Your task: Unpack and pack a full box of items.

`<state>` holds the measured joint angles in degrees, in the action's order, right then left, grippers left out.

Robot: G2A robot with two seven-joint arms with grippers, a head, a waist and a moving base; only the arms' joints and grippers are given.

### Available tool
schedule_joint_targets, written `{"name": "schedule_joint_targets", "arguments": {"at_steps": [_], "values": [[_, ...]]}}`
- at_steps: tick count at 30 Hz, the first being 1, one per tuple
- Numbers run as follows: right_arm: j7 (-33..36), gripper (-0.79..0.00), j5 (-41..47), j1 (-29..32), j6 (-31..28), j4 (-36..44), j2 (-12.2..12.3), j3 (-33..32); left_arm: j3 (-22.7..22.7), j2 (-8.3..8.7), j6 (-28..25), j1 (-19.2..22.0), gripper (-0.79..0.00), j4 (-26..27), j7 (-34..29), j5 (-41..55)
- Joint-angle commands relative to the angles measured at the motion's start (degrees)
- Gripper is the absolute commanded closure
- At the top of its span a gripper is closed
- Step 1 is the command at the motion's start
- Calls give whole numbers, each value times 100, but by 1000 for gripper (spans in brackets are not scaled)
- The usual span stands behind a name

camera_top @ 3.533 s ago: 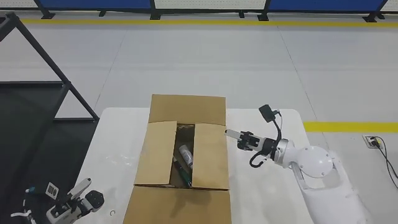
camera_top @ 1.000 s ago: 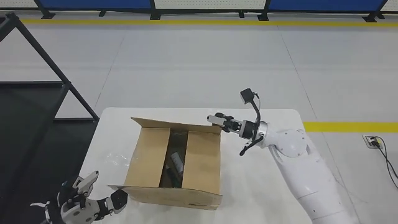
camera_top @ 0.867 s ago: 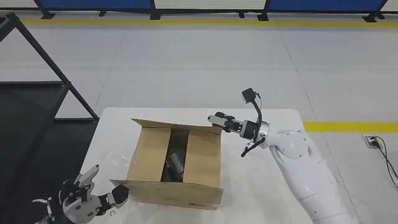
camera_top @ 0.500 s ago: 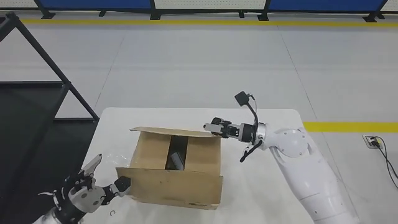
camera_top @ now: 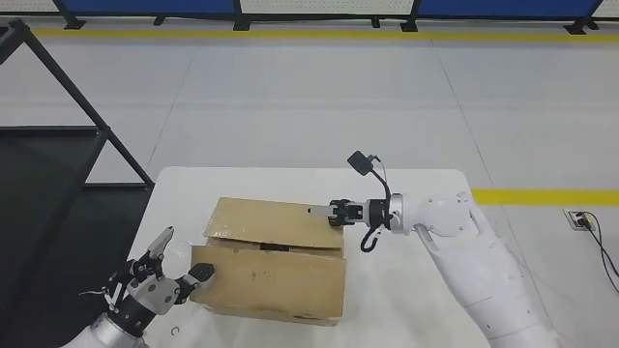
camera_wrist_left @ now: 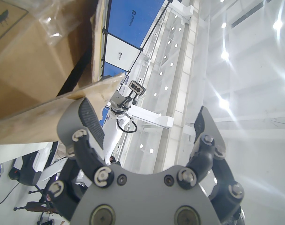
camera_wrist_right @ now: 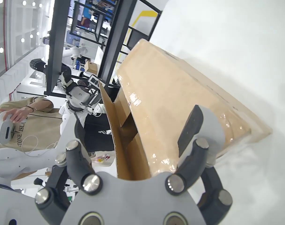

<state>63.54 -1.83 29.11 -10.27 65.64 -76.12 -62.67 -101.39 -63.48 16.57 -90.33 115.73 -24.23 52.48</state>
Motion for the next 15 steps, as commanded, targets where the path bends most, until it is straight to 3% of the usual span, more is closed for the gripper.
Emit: {"name": "schedule_joint_targets", "arguments": {"at_steps": [1,13,15], "values": [[33,-785,4,13,246,57,8,17,-1,0,-2,-1,-785,0,-3,-2],[-279,-785,146,142,209,218,19,-22,-1,0,-2,-1,-785,0,-3,-2],[-312,-785,145,161,201,236,19,-21,20,-4,4,-3,-785,0,246,-131]]}}
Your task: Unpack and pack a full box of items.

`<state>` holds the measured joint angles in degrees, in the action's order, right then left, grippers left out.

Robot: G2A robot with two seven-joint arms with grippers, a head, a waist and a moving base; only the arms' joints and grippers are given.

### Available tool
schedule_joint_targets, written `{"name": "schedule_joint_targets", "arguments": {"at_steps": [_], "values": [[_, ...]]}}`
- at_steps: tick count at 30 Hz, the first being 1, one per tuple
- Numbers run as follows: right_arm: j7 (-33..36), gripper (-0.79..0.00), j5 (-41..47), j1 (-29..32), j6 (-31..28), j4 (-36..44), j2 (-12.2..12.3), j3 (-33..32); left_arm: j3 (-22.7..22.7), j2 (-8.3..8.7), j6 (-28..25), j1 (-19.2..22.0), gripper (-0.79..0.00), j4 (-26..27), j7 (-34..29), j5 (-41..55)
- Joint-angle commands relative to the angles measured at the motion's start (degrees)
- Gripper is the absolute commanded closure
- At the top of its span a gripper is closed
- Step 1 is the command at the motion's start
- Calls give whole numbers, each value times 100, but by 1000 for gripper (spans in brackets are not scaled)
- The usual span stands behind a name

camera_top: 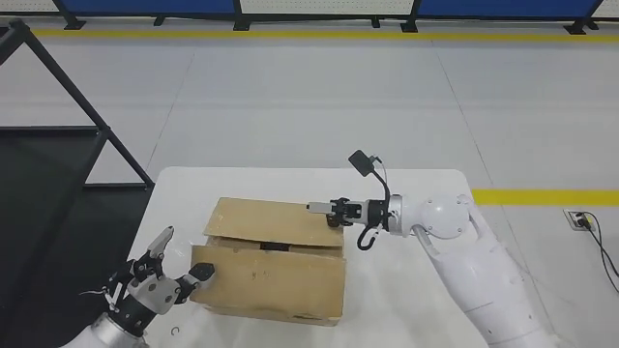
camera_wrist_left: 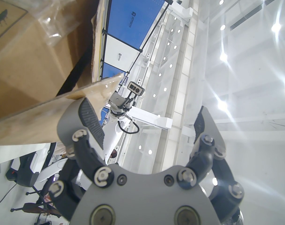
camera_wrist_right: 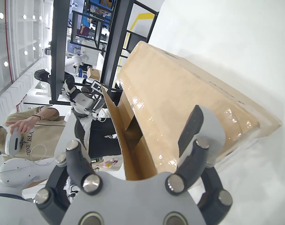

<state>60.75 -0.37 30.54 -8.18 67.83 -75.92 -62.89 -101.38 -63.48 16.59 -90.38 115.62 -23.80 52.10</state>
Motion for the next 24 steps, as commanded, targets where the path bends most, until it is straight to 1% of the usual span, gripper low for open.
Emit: {"name": "schedule_joint_targets", "arguments": {"at_steps": [1,4,7,11,18,24], "values": [[-147,-785,5,87,-26,86,1,-1,48,-11,-105,15,-785,50,348,-205],[-219,-785,98,191,-1,256,15,-32,218,-38,-218,3,-785,88,600,-261],[-204,-785,356,262,236,384,31,-124,302,-56,-256,28,-785,124,912,-367],[-101,-785,718,347,535,460,51,-226,412,-79,-177,109,-785,137,1200,-327],[206,-785,825,418,848,559,115,-293,501,-110,-47,247,-785,126,1456,-164],[266,-785,1055,574,1577,742,146,-295,542,-127,1,301,-785,129,1530,-118]]}}
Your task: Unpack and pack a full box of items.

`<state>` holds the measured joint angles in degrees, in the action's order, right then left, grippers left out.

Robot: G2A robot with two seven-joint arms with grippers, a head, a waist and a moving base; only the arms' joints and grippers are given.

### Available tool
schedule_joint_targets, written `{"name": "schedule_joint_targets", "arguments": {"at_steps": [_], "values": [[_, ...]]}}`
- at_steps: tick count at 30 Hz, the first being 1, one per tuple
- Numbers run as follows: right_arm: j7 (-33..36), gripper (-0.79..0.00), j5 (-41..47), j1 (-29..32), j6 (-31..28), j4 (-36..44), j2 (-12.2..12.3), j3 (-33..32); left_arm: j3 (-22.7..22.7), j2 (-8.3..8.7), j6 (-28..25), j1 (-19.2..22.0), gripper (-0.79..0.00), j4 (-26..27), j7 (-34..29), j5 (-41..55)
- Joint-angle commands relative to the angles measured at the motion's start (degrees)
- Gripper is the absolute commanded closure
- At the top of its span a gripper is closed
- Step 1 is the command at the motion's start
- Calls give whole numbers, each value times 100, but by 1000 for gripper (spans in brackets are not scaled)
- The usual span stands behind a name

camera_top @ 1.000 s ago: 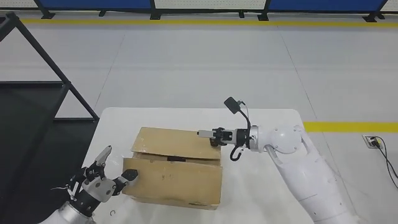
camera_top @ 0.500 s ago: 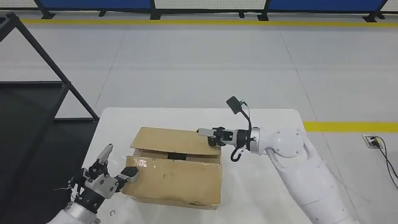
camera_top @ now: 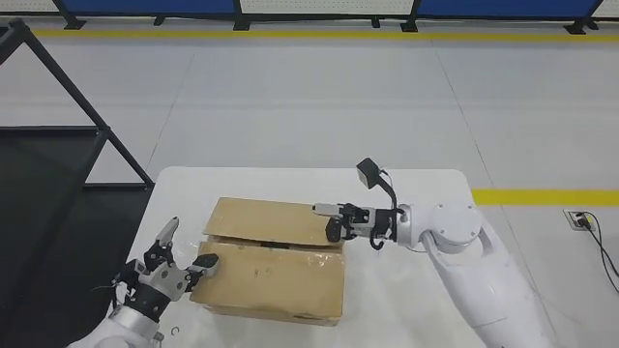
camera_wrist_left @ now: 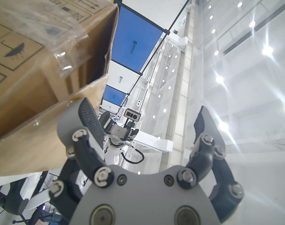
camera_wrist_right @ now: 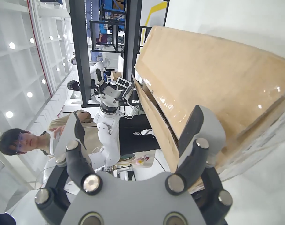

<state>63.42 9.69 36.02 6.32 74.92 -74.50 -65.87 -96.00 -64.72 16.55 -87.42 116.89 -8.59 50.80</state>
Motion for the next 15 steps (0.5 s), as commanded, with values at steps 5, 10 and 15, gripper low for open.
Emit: {"name": "schedule_joint_targets", "arguments": {"at_steps": [5,10,15], "values": [[73,-785,133,155,258,171,23,71,-1,-18,20,39,-785,-18,60,95],[-43,-785,152,273,338,329,39,119,5,-33,19,82,-785,-60,123,157],[-583,-785,276,463,248,552,39,63,32,-43,46,129,-785,-124,116,159]]}}
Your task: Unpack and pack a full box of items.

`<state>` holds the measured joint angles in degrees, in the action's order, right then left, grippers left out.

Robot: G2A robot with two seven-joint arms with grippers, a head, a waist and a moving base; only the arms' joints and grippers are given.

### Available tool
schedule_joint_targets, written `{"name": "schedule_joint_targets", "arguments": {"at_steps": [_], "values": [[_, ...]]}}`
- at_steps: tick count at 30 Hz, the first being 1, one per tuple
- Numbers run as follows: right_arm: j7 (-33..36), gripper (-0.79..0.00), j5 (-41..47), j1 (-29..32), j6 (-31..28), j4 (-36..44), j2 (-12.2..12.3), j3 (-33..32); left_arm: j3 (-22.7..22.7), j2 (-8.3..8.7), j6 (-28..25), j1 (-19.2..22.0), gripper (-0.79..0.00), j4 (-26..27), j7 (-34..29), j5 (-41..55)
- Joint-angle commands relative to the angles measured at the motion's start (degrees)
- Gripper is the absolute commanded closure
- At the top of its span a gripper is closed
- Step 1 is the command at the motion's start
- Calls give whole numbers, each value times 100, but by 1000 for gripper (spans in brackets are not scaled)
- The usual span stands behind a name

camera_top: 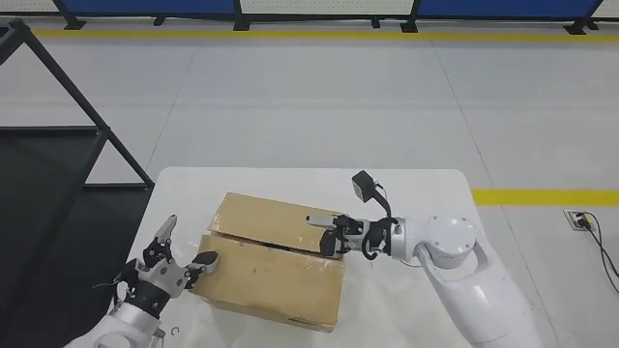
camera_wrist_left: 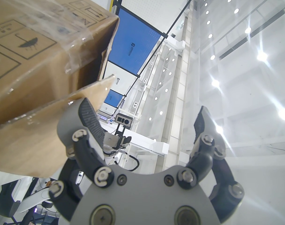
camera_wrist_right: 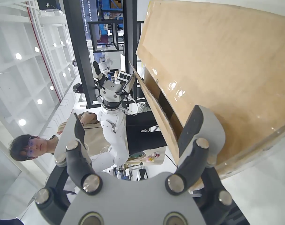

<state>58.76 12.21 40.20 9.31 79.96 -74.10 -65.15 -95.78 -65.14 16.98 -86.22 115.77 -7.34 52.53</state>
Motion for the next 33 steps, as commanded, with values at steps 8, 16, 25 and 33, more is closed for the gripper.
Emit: {"name": "schedule_joint_targets", "arguments": {"at_steps": [8,16,25,33], "values": [[-76,-785,267,214,-87,361,46,-136,91,-18,30,52,-785,-57,6,-70],[-215,-785,151,482,119,763,103,-137,201,-40,59,84,-785,-41,48,-83],[-539,-785,87,703,392,919,142,-135,130,-54,24,100,-785,-60,-9,-33],[-620,-785,172,587,482,669,140,-62,-438,-49,-242,-190,-785,-263,-205,175]]}}
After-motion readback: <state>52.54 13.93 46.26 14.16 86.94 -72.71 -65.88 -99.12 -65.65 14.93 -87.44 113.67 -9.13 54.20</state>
